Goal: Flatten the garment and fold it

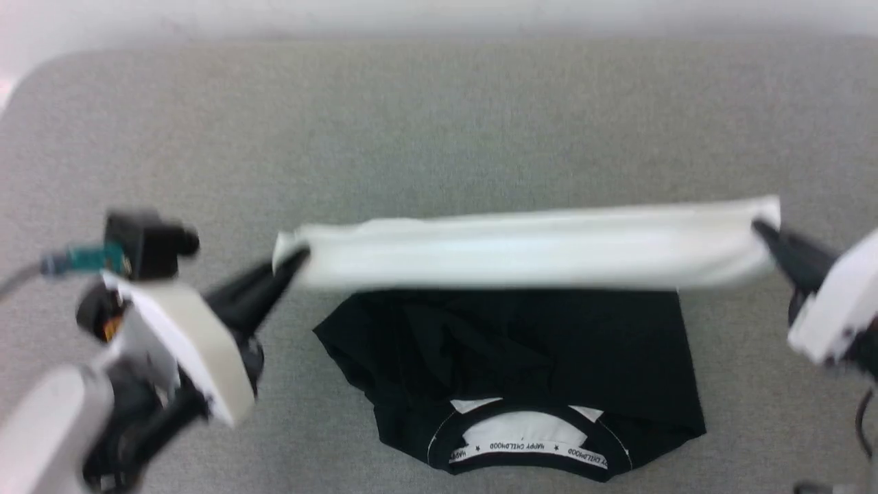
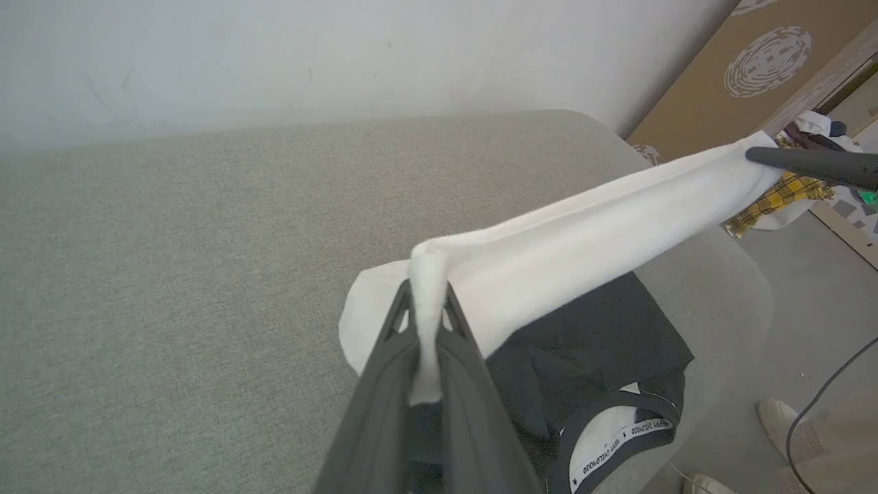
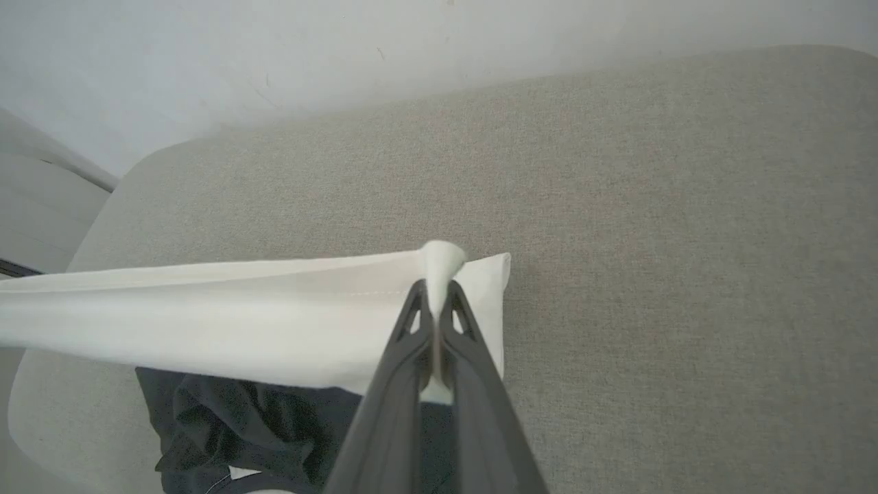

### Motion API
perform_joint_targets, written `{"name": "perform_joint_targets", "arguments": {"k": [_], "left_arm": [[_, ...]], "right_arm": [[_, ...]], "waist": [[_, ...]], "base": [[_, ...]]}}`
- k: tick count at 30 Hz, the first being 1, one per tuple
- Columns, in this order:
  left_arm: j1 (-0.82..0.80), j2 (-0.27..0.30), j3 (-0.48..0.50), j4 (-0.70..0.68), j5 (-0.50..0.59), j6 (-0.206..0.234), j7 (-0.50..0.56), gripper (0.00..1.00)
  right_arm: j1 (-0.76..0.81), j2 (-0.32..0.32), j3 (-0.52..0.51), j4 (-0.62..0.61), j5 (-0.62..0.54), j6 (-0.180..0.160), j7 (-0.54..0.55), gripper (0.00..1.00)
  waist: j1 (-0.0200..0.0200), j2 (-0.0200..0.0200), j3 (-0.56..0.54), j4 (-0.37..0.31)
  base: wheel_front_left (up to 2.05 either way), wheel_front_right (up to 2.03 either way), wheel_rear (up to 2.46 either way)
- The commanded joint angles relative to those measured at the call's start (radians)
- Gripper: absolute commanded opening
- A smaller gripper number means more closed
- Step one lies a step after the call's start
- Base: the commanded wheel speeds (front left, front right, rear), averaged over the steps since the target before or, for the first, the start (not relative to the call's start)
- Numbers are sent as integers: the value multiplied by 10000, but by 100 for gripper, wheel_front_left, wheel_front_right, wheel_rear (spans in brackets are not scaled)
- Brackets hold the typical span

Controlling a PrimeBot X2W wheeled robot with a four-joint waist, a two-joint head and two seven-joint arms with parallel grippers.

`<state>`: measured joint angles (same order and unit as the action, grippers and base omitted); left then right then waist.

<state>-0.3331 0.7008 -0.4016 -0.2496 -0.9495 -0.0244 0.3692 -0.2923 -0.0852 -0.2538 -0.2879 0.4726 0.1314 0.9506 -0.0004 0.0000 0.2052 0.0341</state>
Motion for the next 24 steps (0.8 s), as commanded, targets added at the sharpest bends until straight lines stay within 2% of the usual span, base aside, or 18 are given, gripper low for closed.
{"name": "perform_joint_targets", "arguments": {"k": [1,8,11,17,24], "left_arm": [[497,97,27,-147,-56,124,-124,0],[2573,99,-186,-531,-145,518,-709,0],[3010,-22,-392,-355,-38,518,-940,0],[3173,-681,-839,552,-39,371,-1276,0],[2660,-1248,-1187,2183,95,98,-1426,0]], "right_arm": [[435,88,-108,-142,108,-7,42,0],[2304,295,-286,-333,467,-7,177,0],[2913,323,-217,-176,483,-7,31,0],[3598,344,204,588,231,-7,-544,0],[3355,348,706,1981,-211,-7,-1452,0]], "waist": [[4,0,-450,57],[4,0,-795,157],[4,0,-877,232],[4,0,-833,265],[4,0,-481,35]], "base": [[0,0,0],[0,0,0],[0,0,0],[0,0,0],[0,0,0]]}}
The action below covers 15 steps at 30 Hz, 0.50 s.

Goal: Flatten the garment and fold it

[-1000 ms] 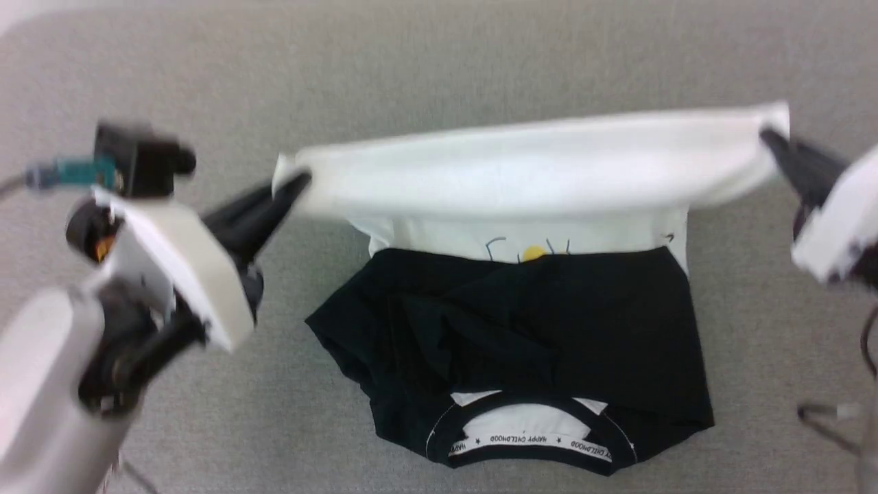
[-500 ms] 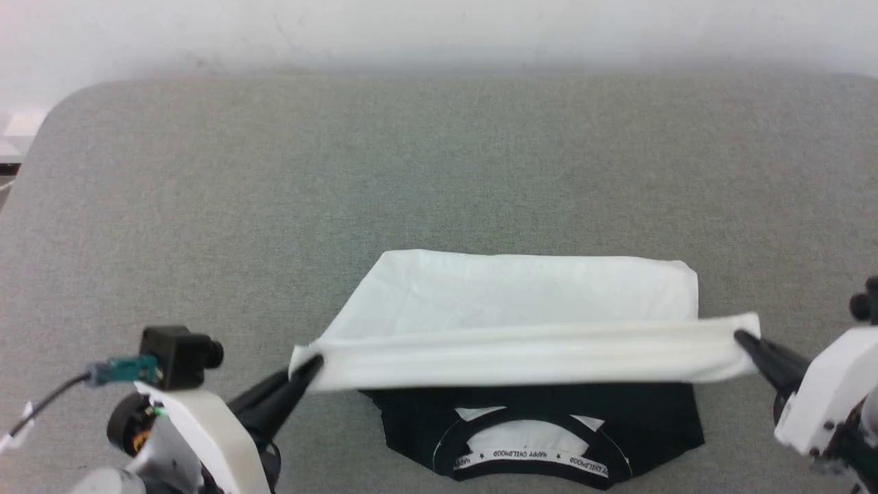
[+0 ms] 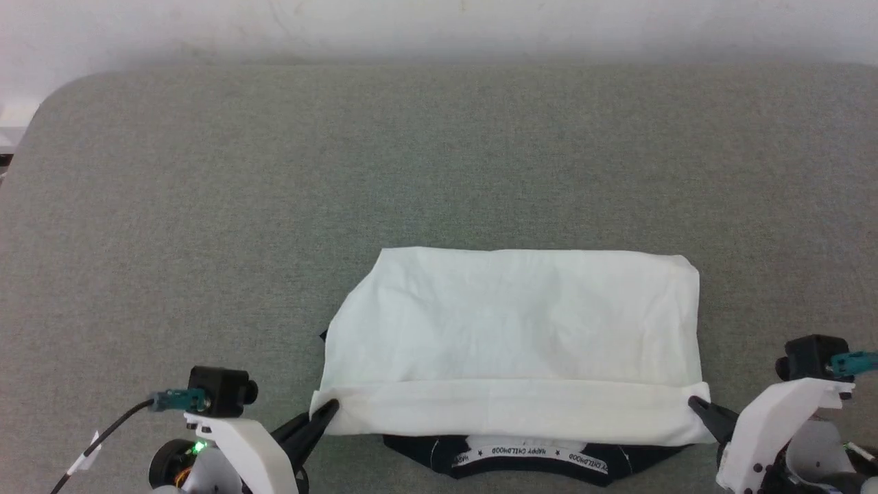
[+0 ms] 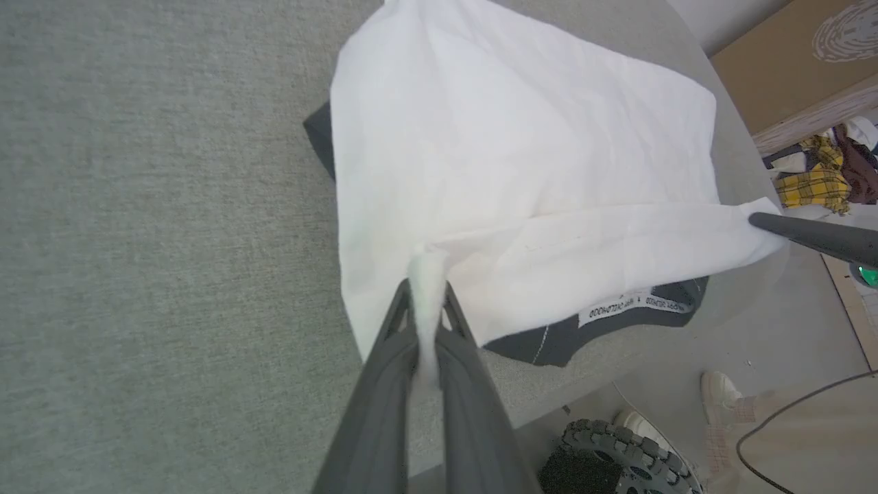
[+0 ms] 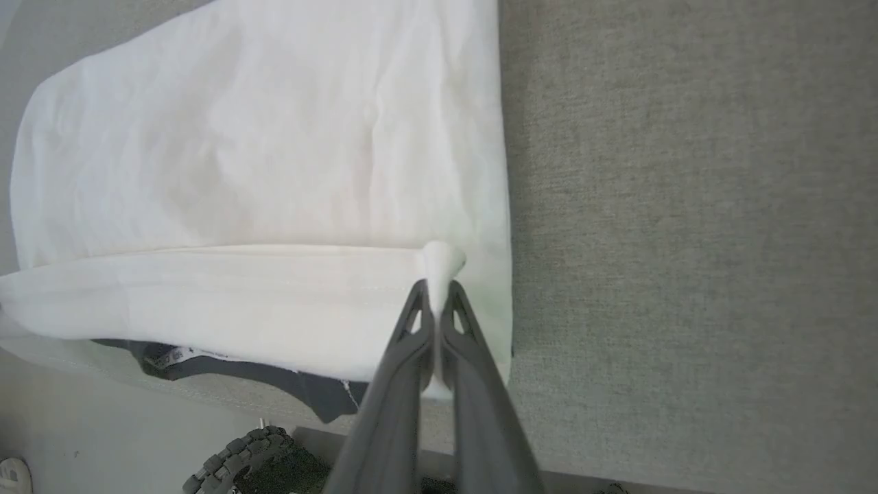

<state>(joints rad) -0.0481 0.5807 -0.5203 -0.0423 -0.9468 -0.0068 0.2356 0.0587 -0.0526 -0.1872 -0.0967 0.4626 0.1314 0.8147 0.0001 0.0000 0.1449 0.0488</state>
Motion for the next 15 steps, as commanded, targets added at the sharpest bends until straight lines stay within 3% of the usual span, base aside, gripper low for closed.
{"name": "perform_joint_targets", "arguments": {"k": [1,11,12,13,14,15], "left_arm": [[-292,-117,-23,343,106,-117,-138,0],[-1058,-830,-218,1995,632,145,-612,0],[-1088,-902,-229,2108,619,159,-627,0],[-1111,-985,-211,2188,580,175,-673,0],[-1128,-1066,-169,2252,536,204,-746,0],[-1140,-1124,-150,2286,510,212,-798,10]], "right_arm": [[-241,22,120,260,-185,-7,-222,0],[-1020,23,558,1794,-330,-7,-1240,0],[-1074,23,587,1894,-326,-7,-1313,7],[-1115,23,603,1988,-295,-7,-1372,22],[-1153,23,608,2068,-264,-7,-1437,49],[-1187,23,611,2122,-269,-7,-1511,100]], "waist": [[-1,0,167,-155],[-1,0,559,-486],[-1,0,571,-502],[-1,0,574,-511],[-1,0,570,-518],[-1,0,561,-522]], "base": [[0,0,0],[0,0,0],[0,0,0],[0,0,0],[0,0,0],[0,0,0]]}}
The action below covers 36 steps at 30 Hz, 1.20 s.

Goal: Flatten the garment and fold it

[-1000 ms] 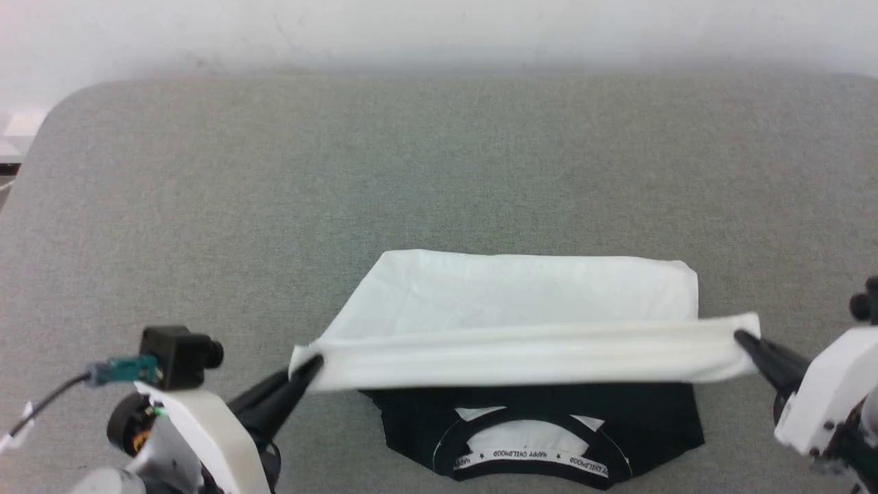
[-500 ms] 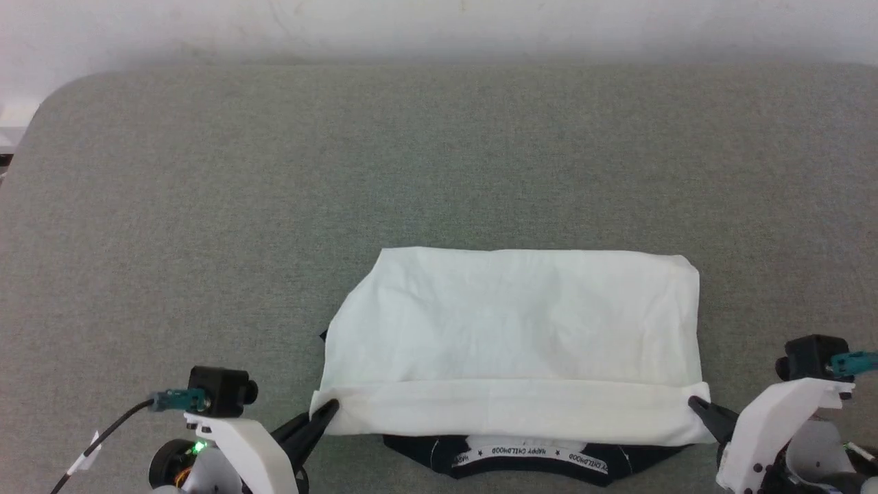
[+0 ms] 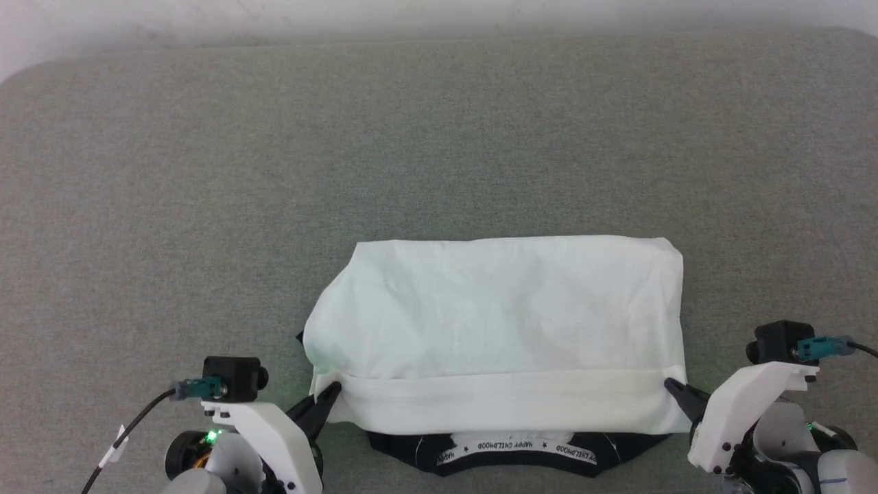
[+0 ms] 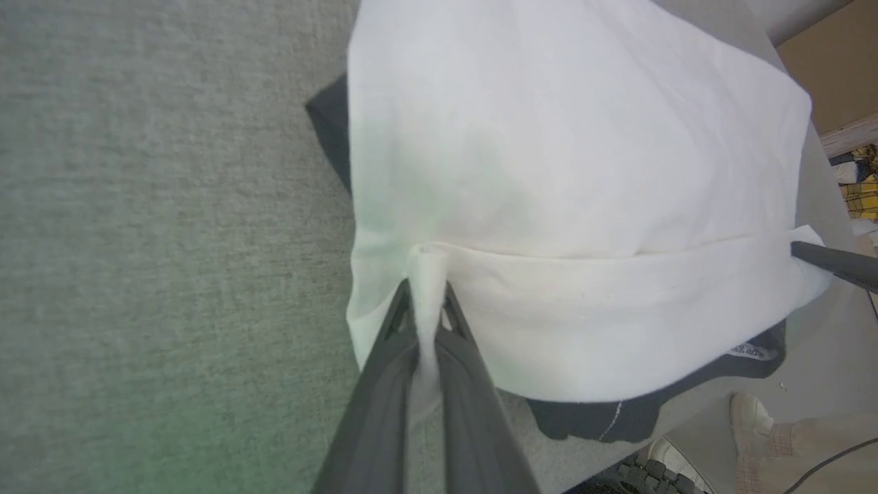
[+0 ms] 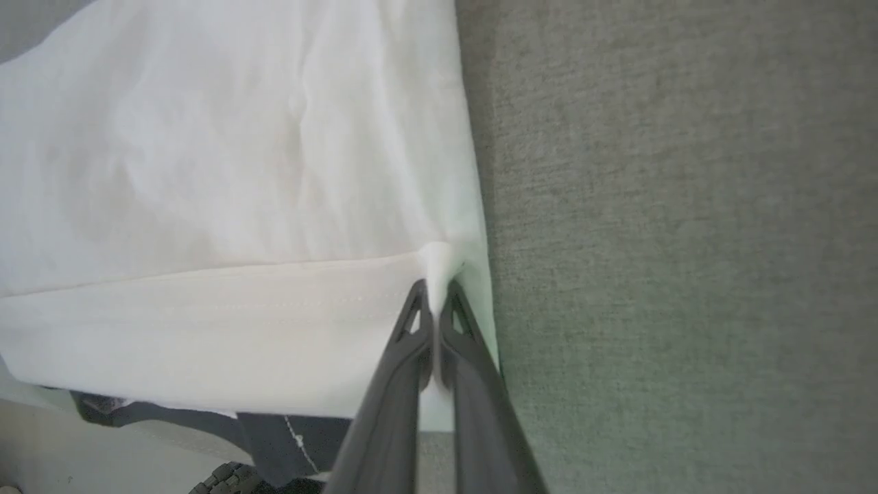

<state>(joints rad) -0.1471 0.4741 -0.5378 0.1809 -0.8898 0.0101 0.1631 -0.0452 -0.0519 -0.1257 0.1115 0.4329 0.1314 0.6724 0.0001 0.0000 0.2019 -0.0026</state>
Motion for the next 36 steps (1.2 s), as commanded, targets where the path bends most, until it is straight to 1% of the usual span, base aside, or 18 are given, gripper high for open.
{"name": "perform_joint_targets", "arguments": {"k": [1,2,3,4,7,11,14,16,18,21,22,23,25,27,30,31,36], "left_arm": [[-157,-102,55,50,-74,47,-158,38],[-162,-136,105,15,-69,56,-291,62],[-151,-146,124,-45,-57,49,-378,91],[-123,-152,146,-134,-69,34,-447,100],[38,-123,299,-527,-135,106,-665,100],[490,20,652,-1306,-99,431,-1189,100],[919,103,1138,-2046,156,961,-2006,100],[1259,41,1636,-2478,319,1507,-2738,100],[1577,-92,2189,-2982,583,2061,-3599,100],[1935,-265,2842,-3790,1563,2653,-4161,100],[2055,-378,3073,-4038,1916,2754,-4213,100],[2143,-409,3316,-4290,2491,2837,-4232,100],[2323,-733,3804,-4804,3544,2889,-4241,100],[2574,-1063,4104,-5113,4411,2800,-4244,100],[2924,-1669,4430,-5256,4873,2482,-4245,100],[2924,-1669,4430,-5256,4873,2482,-4245,100],[3084,-2244,4719,-5139,5278,1746,-4247,100]], "right_arm": [[-177,16,13,62,42,-7,-143,100],[-193,16,33,51,130,-7,-178,100],[-189,16,14,16,237,-7,-187,100],[-169,15,17,-91,279,-7,-191,100],[26,6,-24,-702,508,-7,-91,100],[443,-26,-176,-1981,841,-7,140,100],[704,-19,-448,-2924,916,-7,59,100],[789,-12,-603,-3319,826,-7,-106,100],[814,-7,-733,-3465,646,-7,-342,100],[822,0,-854,-3330,429,-7,-665,100],[812,3,-879,-3249,417,-7,-738,100],[792,5,-902,-3158,404,-7,-802,100],[729,8,-950,-2928,356,-7,-931,100],[643,9,-964,-2647,262,-7,-997,100],[496,10,-953,-2213,198,-7,-1031,100],[496,10,-953,-2213,198,-7,-1031,100],[128,-40,-891,-1452,104,-7,-996,100]], "waist": [[-1,0,-23,-8],[-1,0,-42,-3],[-1,0,-66,6],[-1,0,-91,25],[-1,0,-173,79],[-1,0,-267,62],[-1,0,-274,8],[-1,0,-248,-66],[-1,0,-225,-116],[-1,0,-199,-93],[-1,0,-188,-76],[-1,0,-172,-57],[-1,0,-134,-9],[-1,0,-106,48],[-1,0,-60,190],[-1,0,-60,190],[-1,0,106,473]], "base": [[0,0,0],[0,0,0],[0,0,0],[0,0,0],[0,0,0],[0,0,0],[0,0,0],[0,0,0],[0,0,0],[0,0,0],[0,0,0],[0,0,0],[0,0,0],[0,0,0],[0,0,0],[0,0,0],[0,0,0]]}}
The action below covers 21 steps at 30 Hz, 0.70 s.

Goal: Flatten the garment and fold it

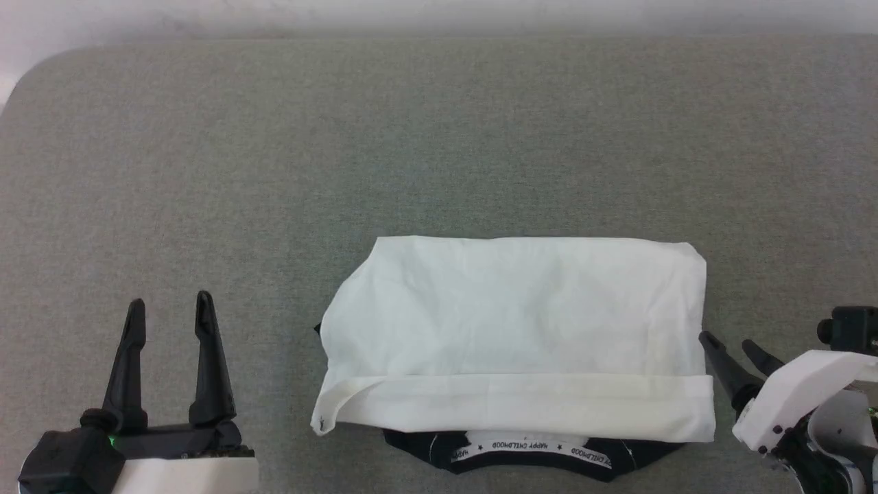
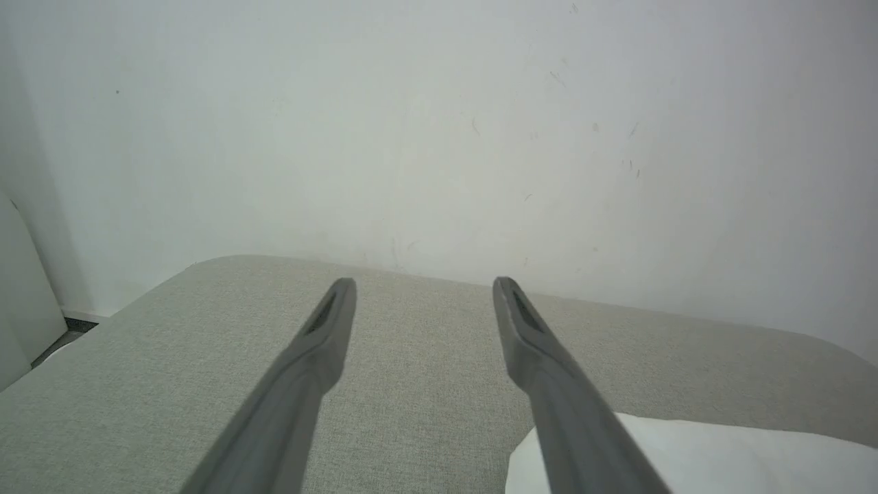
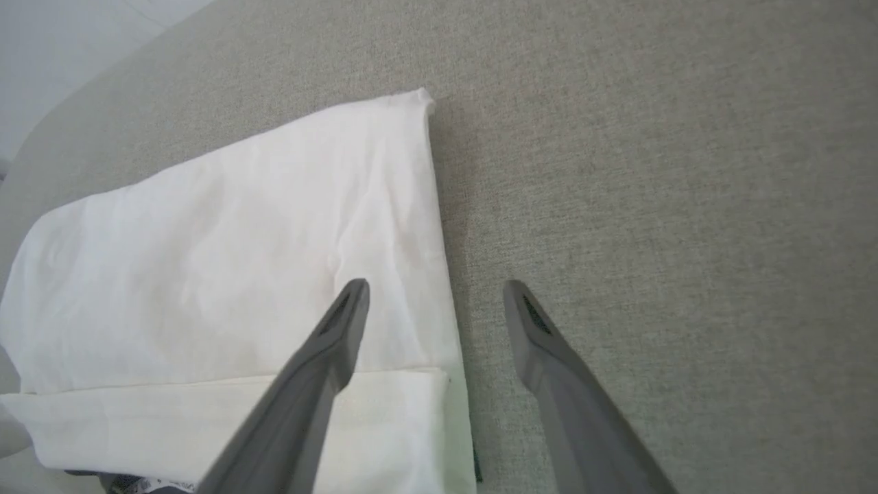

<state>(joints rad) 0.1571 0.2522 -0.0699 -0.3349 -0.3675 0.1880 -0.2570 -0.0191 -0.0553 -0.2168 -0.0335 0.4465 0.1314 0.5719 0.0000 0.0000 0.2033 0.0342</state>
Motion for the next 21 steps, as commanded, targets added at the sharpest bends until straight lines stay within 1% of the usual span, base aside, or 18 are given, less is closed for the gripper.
{"name": "perform_joint_targets", "arguments": {"k": [1,4,9,17,21], "left_arm": [[40,-111,108,46,102,-156,-45,100],[-10,-283,279,139,257,-491,-46,100],[-135,-427,354,359,557,-925,-46,100],[-364,-695,262,809,720,-1394,-47,100],[-518,-799,282,972,723,-1568,-47,100]], "right_arm": [[-219,-6,1,156,-29,-7,18,100],[-460,-106,-30,623,-104,-7,52,100],[-791,-265,131,1201,-177,-7,148,100],[-1111,-500,1165,1710,-104,-7,842,100],[-1429,-453,1219,2357,-254,-7,1033,100]], "waist": [[0,0,128,158],[0,0,263,338],[0,0,551,545],[0,0,908,704],[0,0,1050,728]], "base": [[0,0,0],[0,0,0],[0,0,0],[0,0,0],[0,0,0]]}}
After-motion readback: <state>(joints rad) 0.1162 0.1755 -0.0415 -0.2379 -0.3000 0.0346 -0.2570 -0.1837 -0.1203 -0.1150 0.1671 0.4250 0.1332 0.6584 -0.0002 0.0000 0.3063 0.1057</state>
